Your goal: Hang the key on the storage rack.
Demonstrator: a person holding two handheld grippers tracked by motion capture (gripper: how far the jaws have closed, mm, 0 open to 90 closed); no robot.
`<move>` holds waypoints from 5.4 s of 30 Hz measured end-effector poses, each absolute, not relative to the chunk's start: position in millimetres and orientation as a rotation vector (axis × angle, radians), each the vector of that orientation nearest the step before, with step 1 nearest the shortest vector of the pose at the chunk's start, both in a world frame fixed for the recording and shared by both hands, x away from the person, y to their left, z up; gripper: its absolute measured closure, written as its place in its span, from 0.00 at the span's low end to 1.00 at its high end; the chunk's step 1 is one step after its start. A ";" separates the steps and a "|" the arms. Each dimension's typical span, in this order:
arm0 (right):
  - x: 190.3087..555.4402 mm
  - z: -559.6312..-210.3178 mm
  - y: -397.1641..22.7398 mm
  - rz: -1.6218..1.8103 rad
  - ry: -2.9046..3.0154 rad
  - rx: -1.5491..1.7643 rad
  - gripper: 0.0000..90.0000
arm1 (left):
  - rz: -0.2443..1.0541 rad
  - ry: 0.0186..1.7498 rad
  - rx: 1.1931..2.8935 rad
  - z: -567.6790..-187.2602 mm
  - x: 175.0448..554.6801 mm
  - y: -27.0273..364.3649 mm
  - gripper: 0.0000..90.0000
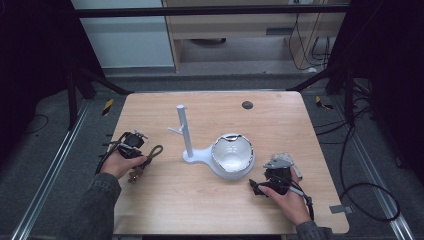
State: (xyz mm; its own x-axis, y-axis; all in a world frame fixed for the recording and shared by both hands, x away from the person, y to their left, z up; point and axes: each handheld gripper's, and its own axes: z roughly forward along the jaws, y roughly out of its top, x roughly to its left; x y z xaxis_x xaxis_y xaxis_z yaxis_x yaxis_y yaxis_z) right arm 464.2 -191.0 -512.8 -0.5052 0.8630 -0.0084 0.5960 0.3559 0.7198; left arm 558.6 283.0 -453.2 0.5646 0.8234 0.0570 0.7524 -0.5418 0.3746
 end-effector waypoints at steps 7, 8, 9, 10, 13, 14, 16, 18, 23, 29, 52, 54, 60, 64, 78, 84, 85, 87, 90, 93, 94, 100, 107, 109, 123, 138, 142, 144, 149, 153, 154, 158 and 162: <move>464.5 -512.9 -191.1 0.944 2.238 1.273 0.00 | 0.304 1.323 2.486 -456.4 560.1 283.5 0.57; 464.5 -512.9 -191.1 0.944 2.238 1.273 0.00 | 0.304 1.320 2.501 -456.7 560.5 283.8 0.57; 464.5 -512.9 -191.1 0.944 2.238 1.273 0.00 | 0.304 1.320 2.501 -456.7 560.5 283.8 0.58; 464.5 -512.9 -191.1 0.944 2.238 1.273 0.00 | 0.293 1.312 2.514 -458.4 561.1 283.1 0.59; 464.4 -512.8 -190.9 0.944 2.237 1.276 0.00 | 0.287 1.315 2.519 -460.0 561.8 281.2 0.60; 464.4 -512.8 -190.9 0.944 2.237 1.276 0.00 | 0.287 1.315 2.519 -460.0 561.8 281.2 0.61; 464.4 -512.8 -190.9 0.944 2.237 1.276 0.00 | 0.287 1.315 2.519 -460.5 563.0 279.9 0.62; 464.4 -512.8 -190.9 0.944 2.237 1.277 0.00 | 0.293 1.315 2.521 -460.8 563.6 279.9 0.65; 464.4 -512.8 -191.0 0.944 2.237 1.276 0.00 | 0.277 1.322 2.541 -463.2 563.7 279.0 0.69; 464.4 -512.8 -191.0 0.944 2.238 1.276 0.00 | 0.287 1.312 2.557 -462.7 562.7 278.1 0.73; 464.6 -512.9 -191.1 0.947 2.241 1.273 0.00 | 0.635 1.050 2.025 -390.1 453.1 272.9 0.73; 464.6 -512.8 -191.2 0.948 2.241 1.273 0.00 | 0.645 1.041 2.000 -388.5 448.5 269.8 0.73; 465.2 -512.9 -193.7 0.957 2.263 1.242 0.00 | 0.669 1.015 1.967 -383.9 439.9 261.1 0.74; 465.4 -512.9 -193.7 0.957 2.263 1.241 0.00 | 0.665 0.995 1.962 -381.7 435.5 255.0 0.74; 465.3 -513.0 -193.7 0.957 2.263 1.241 0.00 | 0.664 0.939 1.948 -377.0 425.2 241.0 0.73; 465.3 -512.9 -193.7 0.957 2.263 1.241 0.00 | 0.659 0.932 1.943 -375.9 424.5 239.0 0.73; 465.3 -512.9 -193.7 0.957 2.263 1.241 0.00 | 0.659 0.933 1.944 -376.0 424.7 238.6 0.73; 465.3 -512.9 -193.7 0.957 2.263 1.242 0.00 | 0.663 0.932 1.940 -375.8 425.0 237.4 0.73; 465.3 -513.0 -193.7 0.957 2.263 1.241 0.00 | 0.666 0.926 1.930 -374.2 424.7 235.4 0.73; 465.3 -513.0 -193.7 0.957 2.263 1.241 0.00 | 0.663 0.919 1.930 -372.7 424.9 233.1 0.73; 465.3 -513.0 -193.7 0.957 2.263 1.241 0.00 | 0.661 0.917 1.929 -372.2 425.3 231.9 0.73; 465.3 -513.0 -193.8 0.957 2.263 1.240 0.00 | 0.656 0.906 1.928 -370.4 427.2 228.2 0.73; 464.8 -512.8 -193.3 0.954 2.259 1.248 0.00 | 0.650 0.894 1.917 -367.6 426.6 224.7 0.73; 464.7 -512.9 -193.3 0.953 2.258 1.248 0.01 | 0.647 0.889 1.920 -367.2 427.4 222.9 0.73; 464.4 -512.9 -193.0 0.953 2.255 1.250 0.01 | 0.637 0.895 1.924 -370.0 439.3 212.2 0.73; 464.4 -512.9 -193.0 0.952 2.255 1.250 0.01 | 0.616 0.939 1.937 -384.6 460.7 201.5 0.73; 464.4 -512.9 -193.0 0.953 2.255 1.249 0.01 | 0.615 0.954 1.940 -388.6 467.0 199.1 0.73; 464.4 -512.9 -193.0 0.953 2.255 1.250 0.01 | 0.615 0.960 1.942 -389.8 469.0 198.7 0.73; 464.4 -512.9 -193.0 0.953 2.255 1.249 0.01 | 0.608 0.975 1.941 -394.7 476.4 196.2 0.73; 464.3 -512.9 -193.0 0.952 2.255 1.251 0.01 | 0.607 0.974 1.940 -396.1 478.1 193.9 0.73; 464.4 -512.9 -193.0 0.953 2.255 1.250 0.01 | 0.606 0.974 1.940 -396.2 478.4 193.6 0.73; 464.4 -512.9 -193.0 0.953 2.255 1.250 0.01 | 0.603 0.976 1.946 -396.7 479.0 193.4 0.73; 464.2 -512.9 -193.0 0.952 2.255 1.251 0.01 | 0.603 0.978 1.948 -396.9 480.0 192.9 0.73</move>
State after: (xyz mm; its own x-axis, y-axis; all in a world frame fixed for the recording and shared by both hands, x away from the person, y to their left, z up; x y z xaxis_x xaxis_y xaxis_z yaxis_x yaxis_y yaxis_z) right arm 464.2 -193.0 -512.9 -0.5255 0.8507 -0.0110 0.5854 0.3709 0.7209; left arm 480.0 192.9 -396.9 0.5775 0.8153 0.0425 0.4045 -0.3310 0.8525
